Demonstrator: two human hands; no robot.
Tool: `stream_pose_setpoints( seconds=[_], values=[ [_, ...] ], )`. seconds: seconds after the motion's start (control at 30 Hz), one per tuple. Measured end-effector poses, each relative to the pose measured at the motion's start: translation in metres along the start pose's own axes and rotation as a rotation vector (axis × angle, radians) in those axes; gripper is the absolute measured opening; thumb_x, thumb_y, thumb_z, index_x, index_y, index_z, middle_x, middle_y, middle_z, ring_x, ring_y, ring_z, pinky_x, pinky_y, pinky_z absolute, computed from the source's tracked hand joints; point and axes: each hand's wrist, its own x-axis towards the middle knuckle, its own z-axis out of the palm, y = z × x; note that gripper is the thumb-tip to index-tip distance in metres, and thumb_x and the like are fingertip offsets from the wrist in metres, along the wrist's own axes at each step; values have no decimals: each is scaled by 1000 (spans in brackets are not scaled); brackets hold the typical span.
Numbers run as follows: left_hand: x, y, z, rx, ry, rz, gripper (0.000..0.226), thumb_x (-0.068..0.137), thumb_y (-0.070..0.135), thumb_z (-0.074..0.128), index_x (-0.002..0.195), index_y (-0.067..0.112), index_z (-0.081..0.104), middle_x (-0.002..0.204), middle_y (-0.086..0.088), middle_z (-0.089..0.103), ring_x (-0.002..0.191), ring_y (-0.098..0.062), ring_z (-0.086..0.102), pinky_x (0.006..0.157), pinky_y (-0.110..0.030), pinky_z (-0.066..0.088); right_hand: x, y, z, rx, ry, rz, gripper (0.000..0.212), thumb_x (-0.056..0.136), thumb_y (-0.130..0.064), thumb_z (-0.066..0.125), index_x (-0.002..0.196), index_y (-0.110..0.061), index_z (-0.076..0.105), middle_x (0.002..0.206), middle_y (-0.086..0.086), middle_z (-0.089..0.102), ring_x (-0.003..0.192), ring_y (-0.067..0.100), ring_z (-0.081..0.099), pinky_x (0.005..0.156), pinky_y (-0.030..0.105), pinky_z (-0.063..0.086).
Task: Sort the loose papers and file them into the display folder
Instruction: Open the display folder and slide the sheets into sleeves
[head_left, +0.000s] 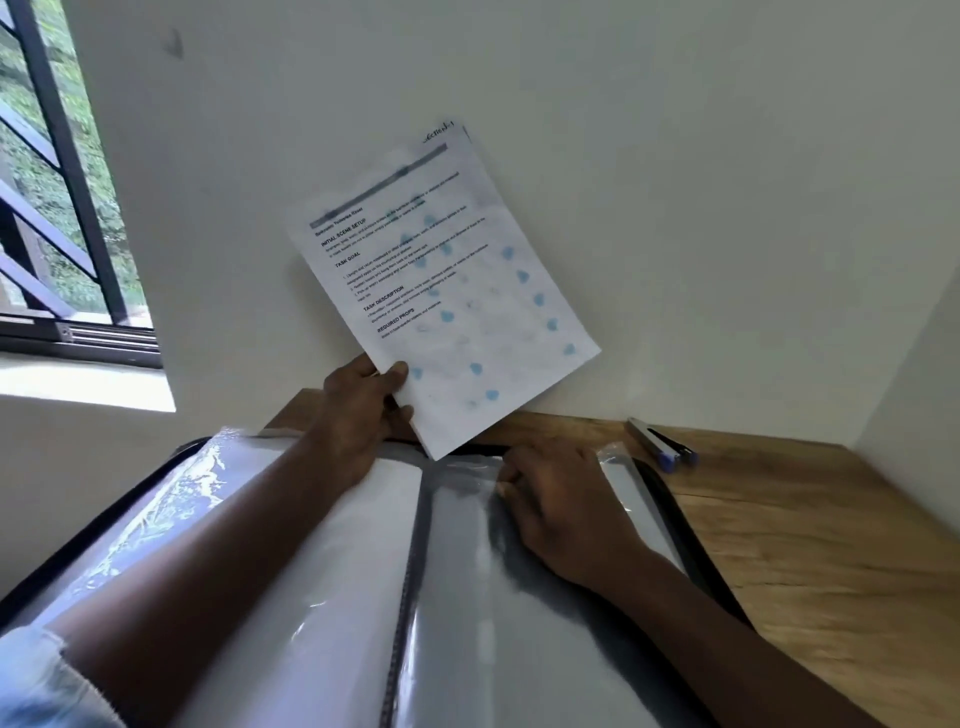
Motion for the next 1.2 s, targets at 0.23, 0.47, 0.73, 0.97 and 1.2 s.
stream_pose_setpoints(
  seconds=[0.23, 0.47, 0.73, 0.97, 1.2],
  values=[
    [-7, -3, 18, -305, -67, -36, 26, 101, 0, 59, 123, 12, 67, 118, -5, 75, 99, -23, 74, 71, -30, 63, 4, -10, -21, -350, 67, -218, 25, 93, -46, 54, 108, -27, 61, 108, -8, 66, 94, 21, 54, 90, 44, 37],
    [-12, -10, 29, -404, -136, -98, 31, 101, -2, 55, 128, 11, 64, 123, -8, 74, 97, -23, 76, 74, -34, 64, 12, 3, -56, -290, 68, -98, 19, 91, -44, 60, 78, -51, 47, 69, -17, 58, 73, 8, 53, 96, 48, 37],
    [-18, -19, 44, -441, -225, -193, 30, 100, -13, 47, 126, 0, 56, 119, -18, 71, 94, -28, 76, 69, -36, 64, 2, 26, -48, -212, 220, -422, 10, 94, -29, 70, 92, -21, 65, 79, -14, 60, 68, 4, 52, 101, 47, 43],
    [-18, -27, 39, -104, -269, -318, 28, 102, -7, 52, 130, -10, 54, 118, -21, 67, 88, -26, 66, 59, -26, 60, -6, 40, -52, -228, 398, -450, 13, 90, -21, 67, 93, -9, 72, 77, -7, 64, 67, 13, 60, 97, 49, 44],
    [-18, -5, 27, 394, -366, -283, 14, 106, -1, 48, 103, 8, 58, 61, 5, 66, 50, -9, 47, 43, -20, 45, -9, 47, -55, -175, 343, -269, 23, 81, -9, 54, 99, -11, 68, 77, -21, 45, 58, 3, 44, 101, 49, 40]
  ],
)
